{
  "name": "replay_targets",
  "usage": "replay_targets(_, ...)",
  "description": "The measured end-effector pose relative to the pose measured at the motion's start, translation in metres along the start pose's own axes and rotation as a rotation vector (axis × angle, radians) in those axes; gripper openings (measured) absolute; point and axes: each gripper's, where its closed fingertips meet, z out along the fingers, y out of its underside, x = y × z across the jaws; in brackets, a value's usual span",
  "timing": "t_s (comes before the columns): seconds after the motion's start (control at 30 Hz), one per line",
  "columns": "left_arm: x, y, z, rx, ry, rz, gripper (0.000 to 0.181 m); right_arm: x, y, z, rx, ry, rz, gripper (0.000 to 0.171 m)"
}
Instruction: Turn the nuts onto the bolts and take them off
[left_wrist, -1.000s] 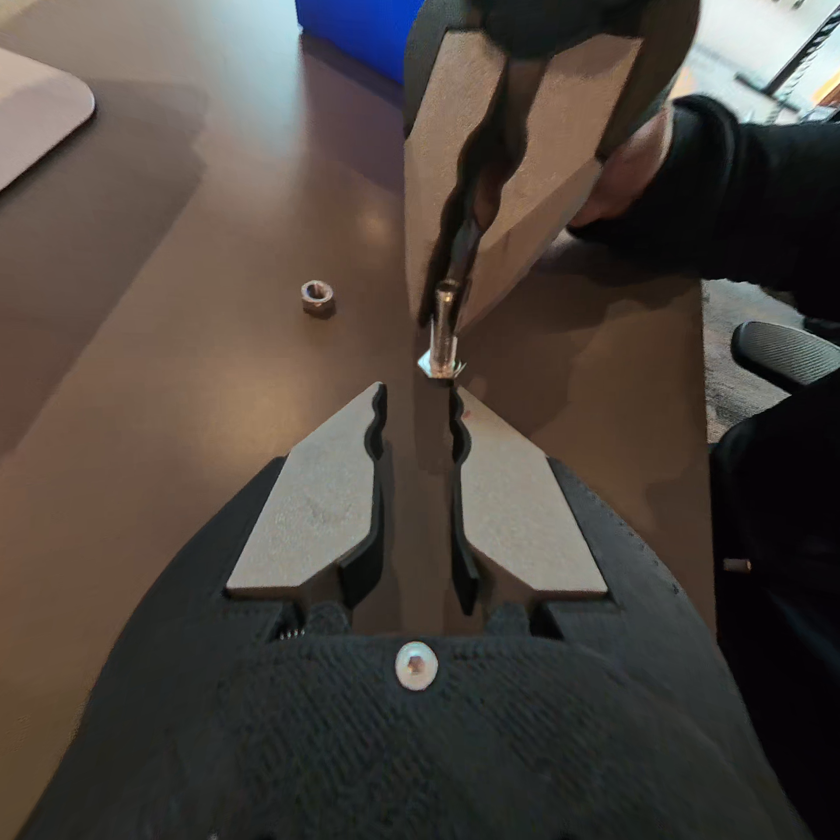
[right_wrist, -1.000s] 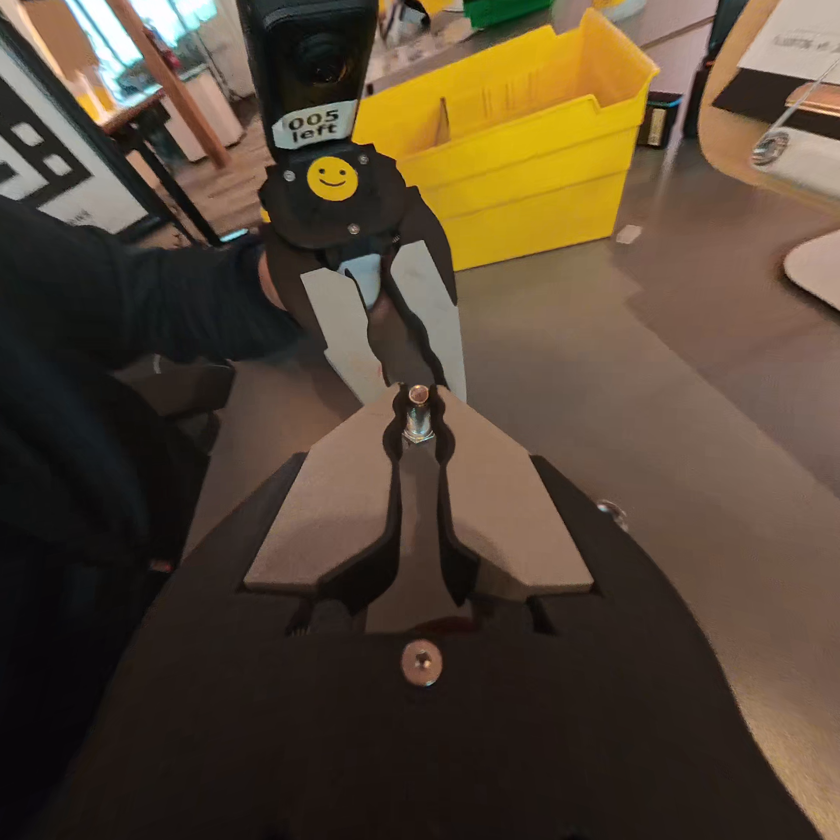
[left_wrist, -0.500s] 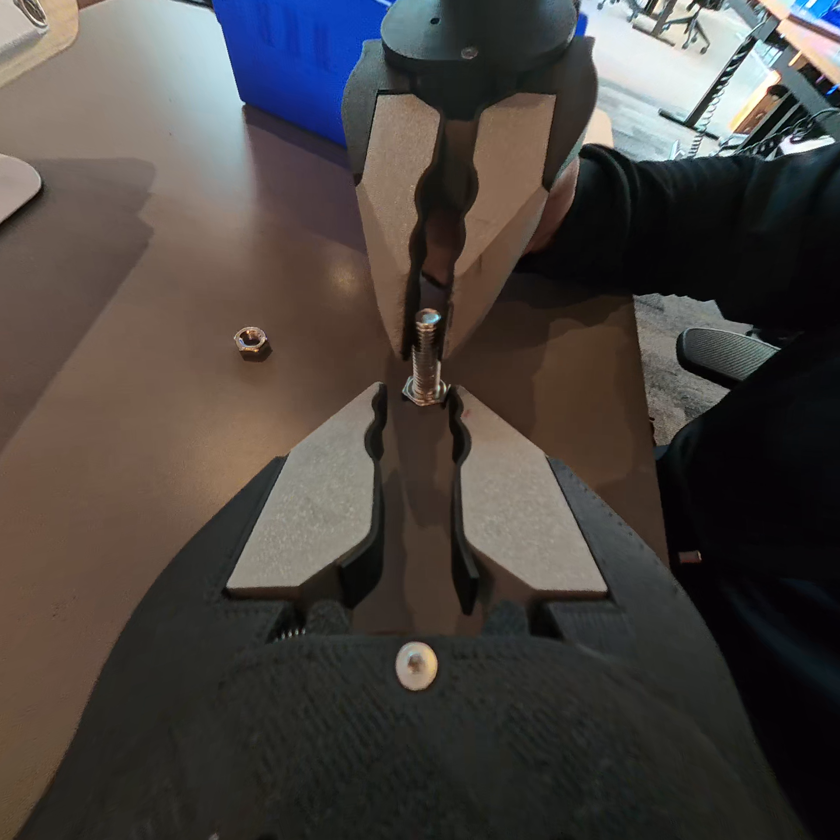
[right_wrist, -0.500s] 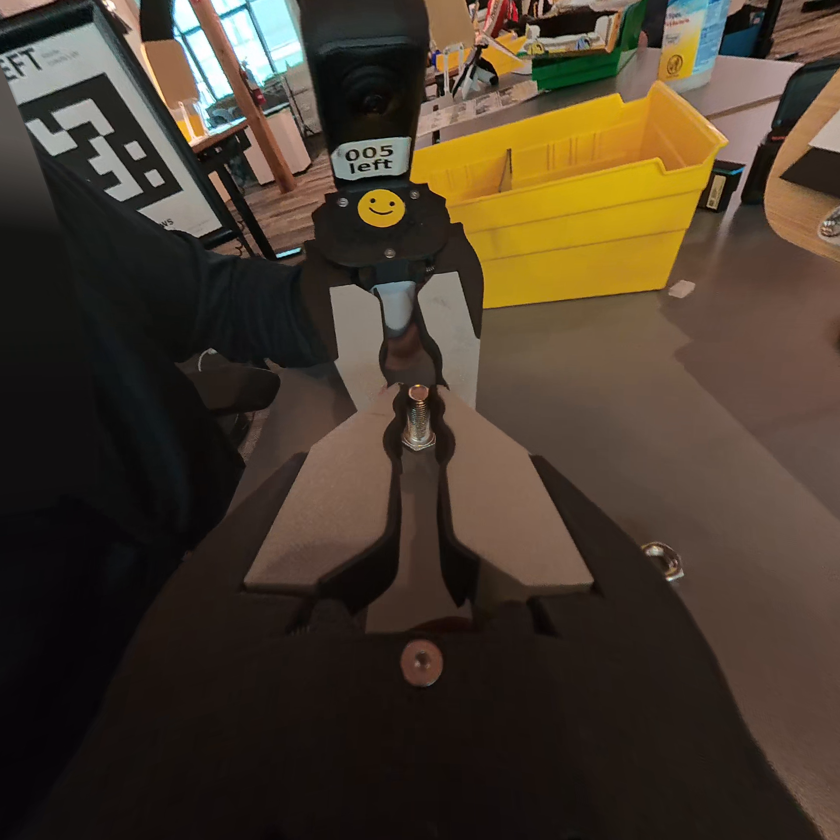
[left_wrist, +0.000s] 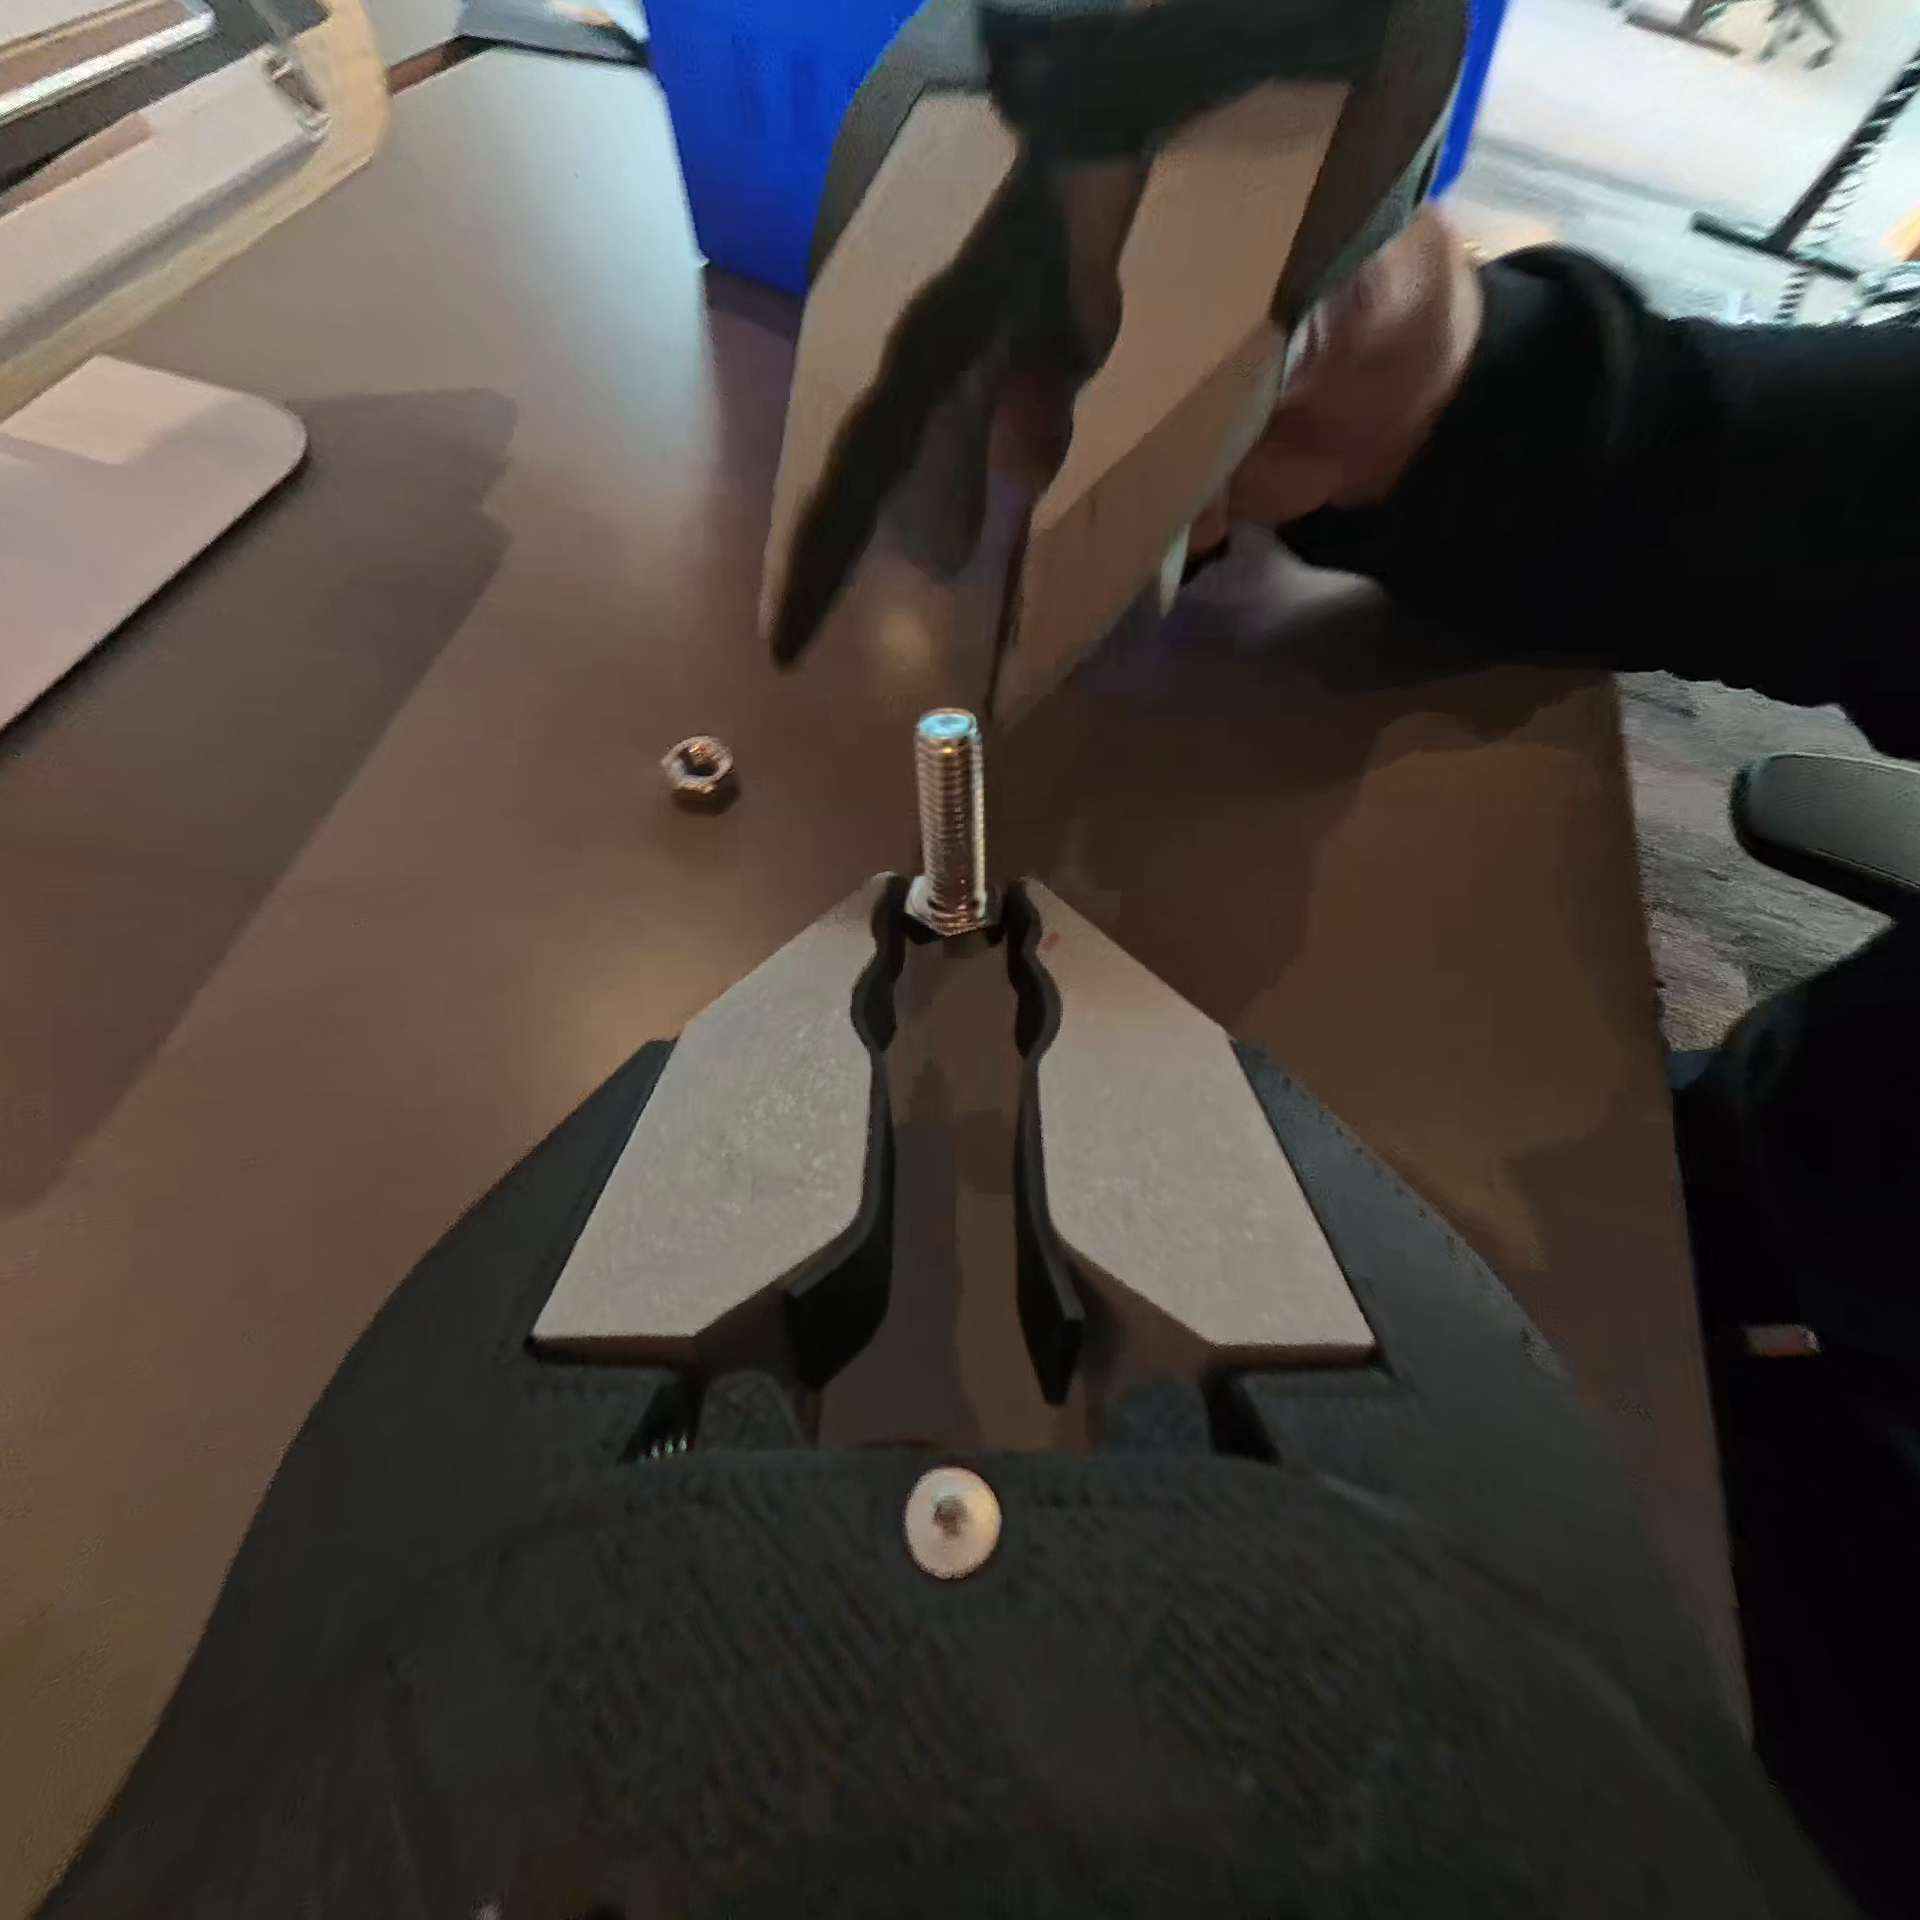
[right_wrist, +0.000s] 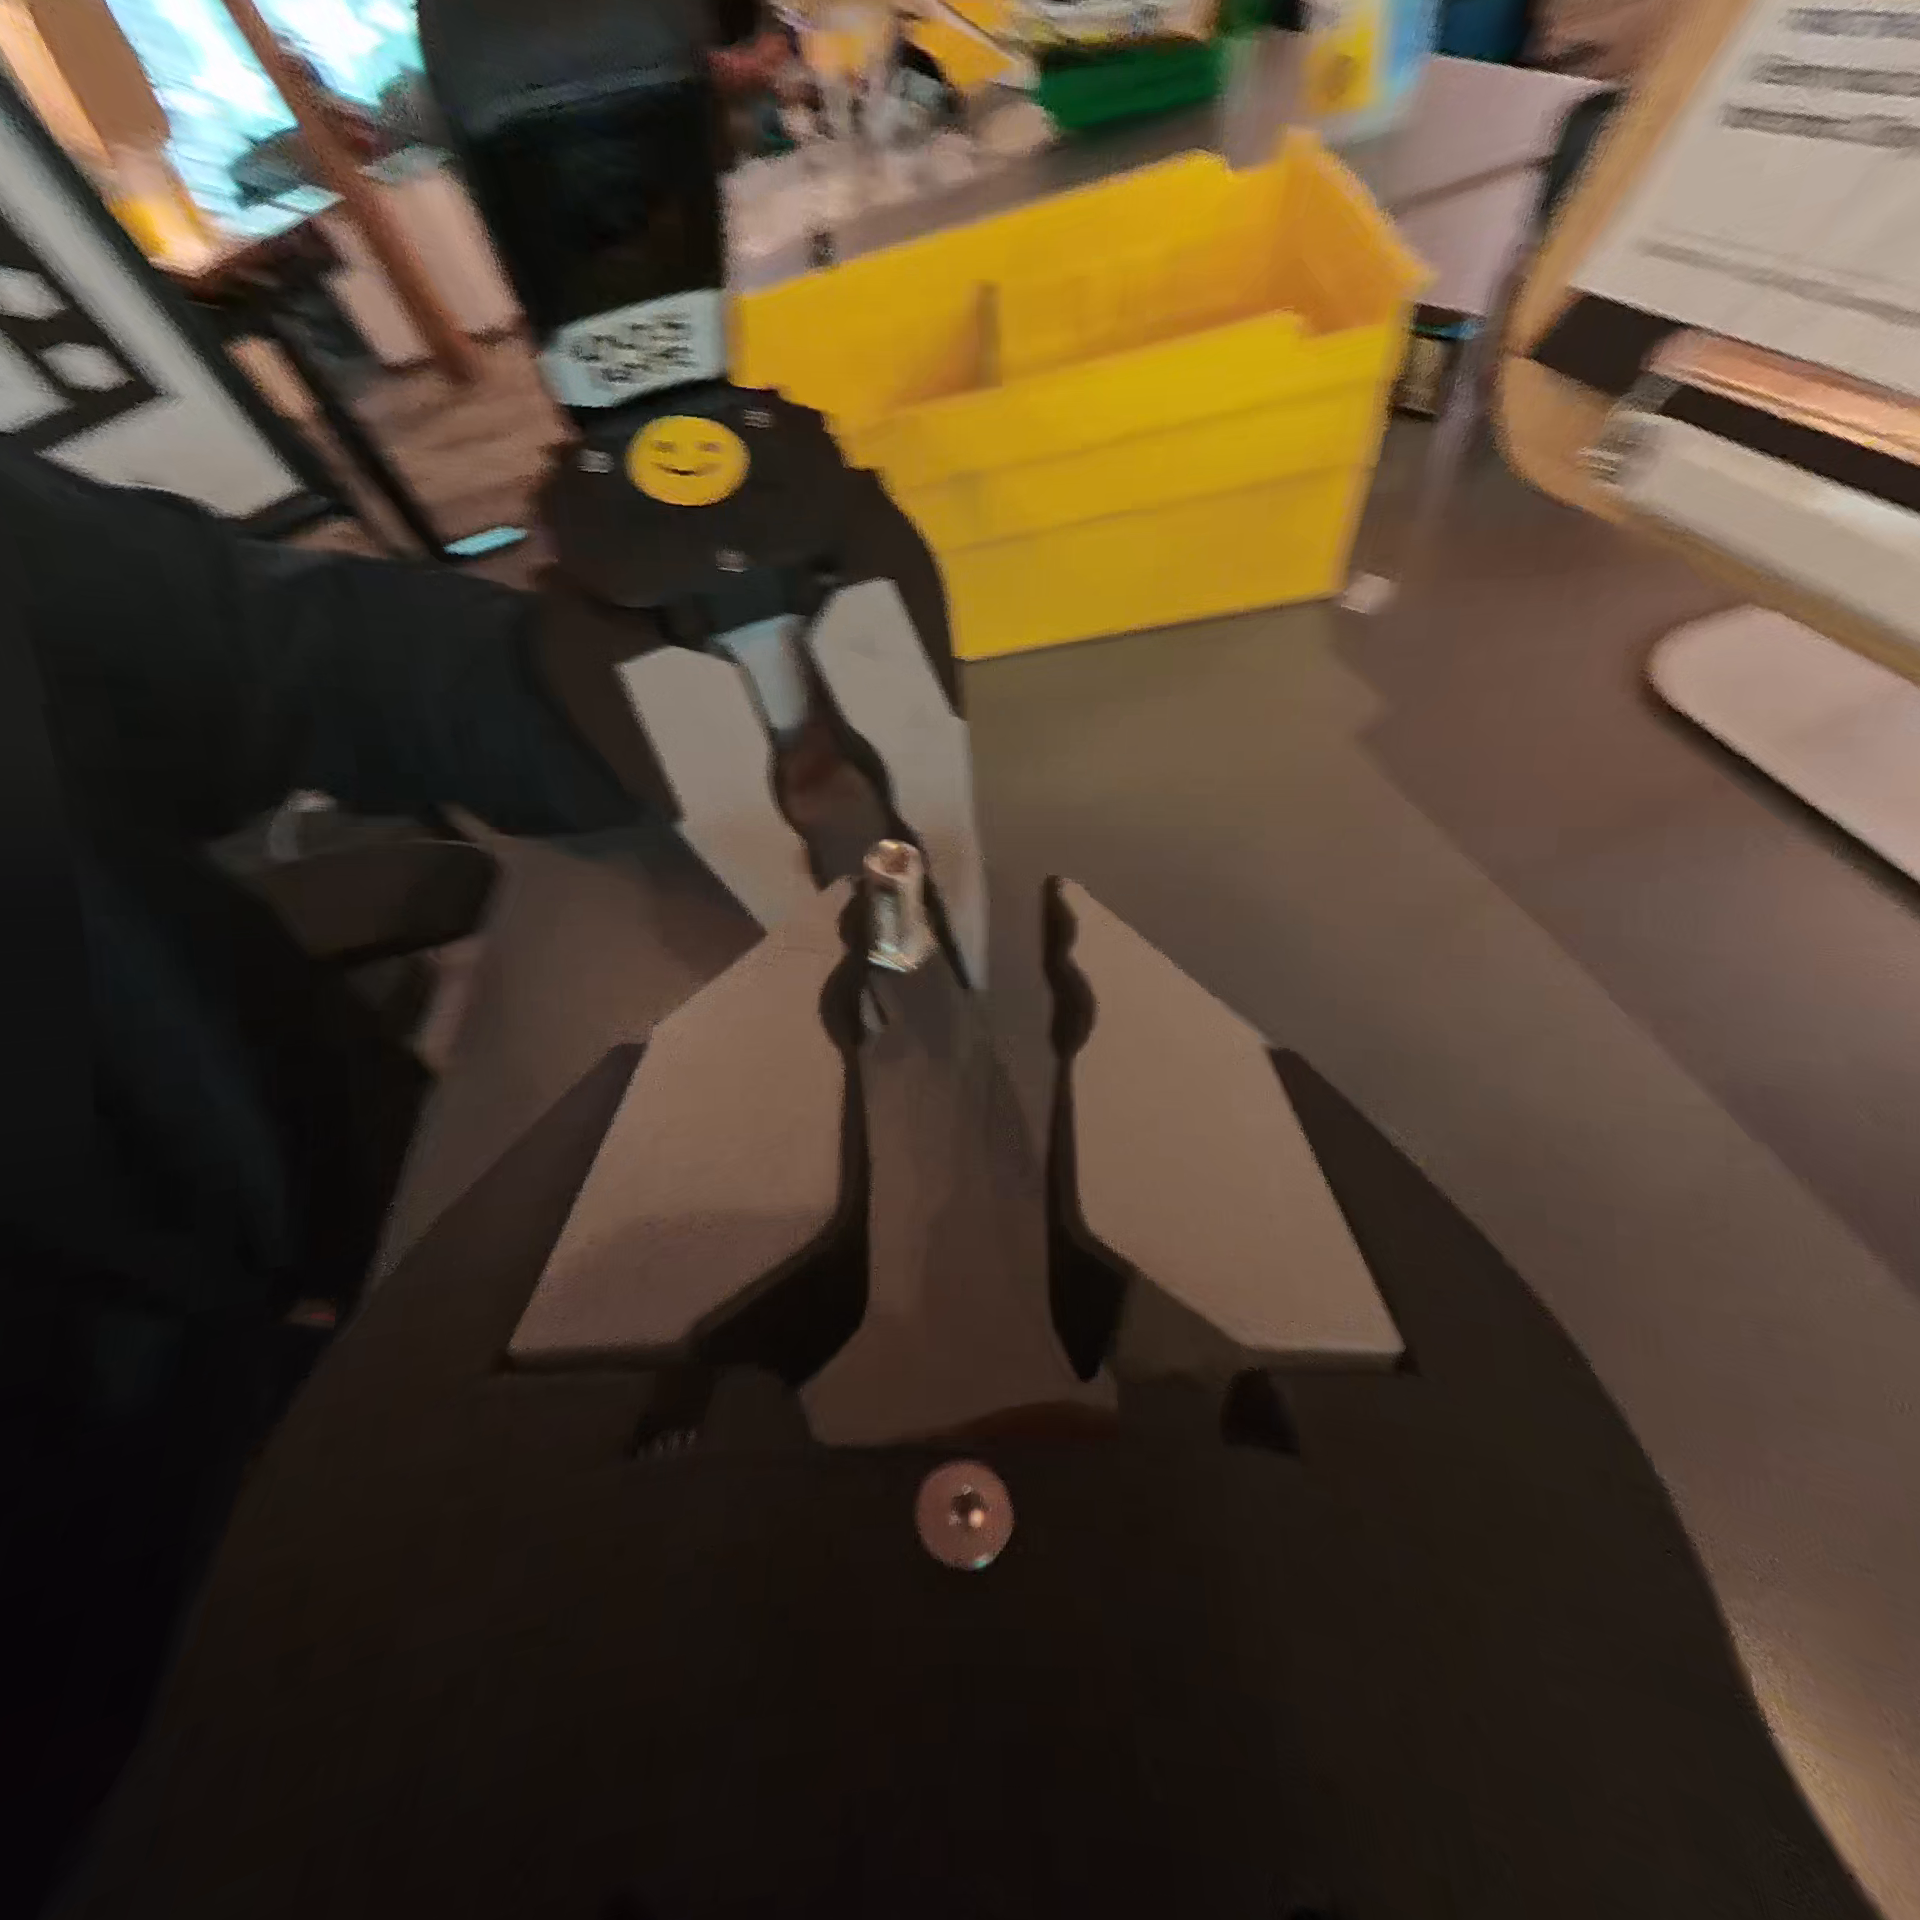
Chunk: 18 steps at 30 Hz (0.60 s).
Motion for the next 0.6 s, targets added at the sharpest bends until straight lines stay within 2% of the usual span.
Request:
replay_targets(0.03, -0.006, 0.003, 0.0, -0.004, -0.015, -0.026, 0.017, 0.016, 0.002, -0.008, -0.017, 0.08, 0.002, 0.034)
replay_targets(0.1, -0.017, 0.004, 0.0, 0.013, -0.029, -0.076, 0.017, 0.048, 0.012, -0.025, -0.055, 0.249, 0.024, 0.03)
replay_targets(0.27, -0.027, 0.004, -0.002, 0.044, -0.042, -0.095, 0.017, 0.084, 0.064, -0.035, -0.307, 0.465, -0.03, 0.033)
replay_targets(0.33, -0.025, 0.002, -0.003, 0.06, -0.048, -0.066, 0.017, 0.086, 0.073, -0.026, -0.368, 0.471, -0.071, 0.033)
replay_targets(0.5, -0.018, -0.001, -0.005, 0.08, -0.026, -0.013, 0.017, 0.081, 0.072, -0.006, -0.361, 0.356, -0.115, 0.033)
replay_targets(0.6, -0.012, -0.003, -0.008, 0.108, -0.008, 0.03, 0.017, 0.092, 0.074, -0.006, -0.374, 0.355, -0.131, 0.03)
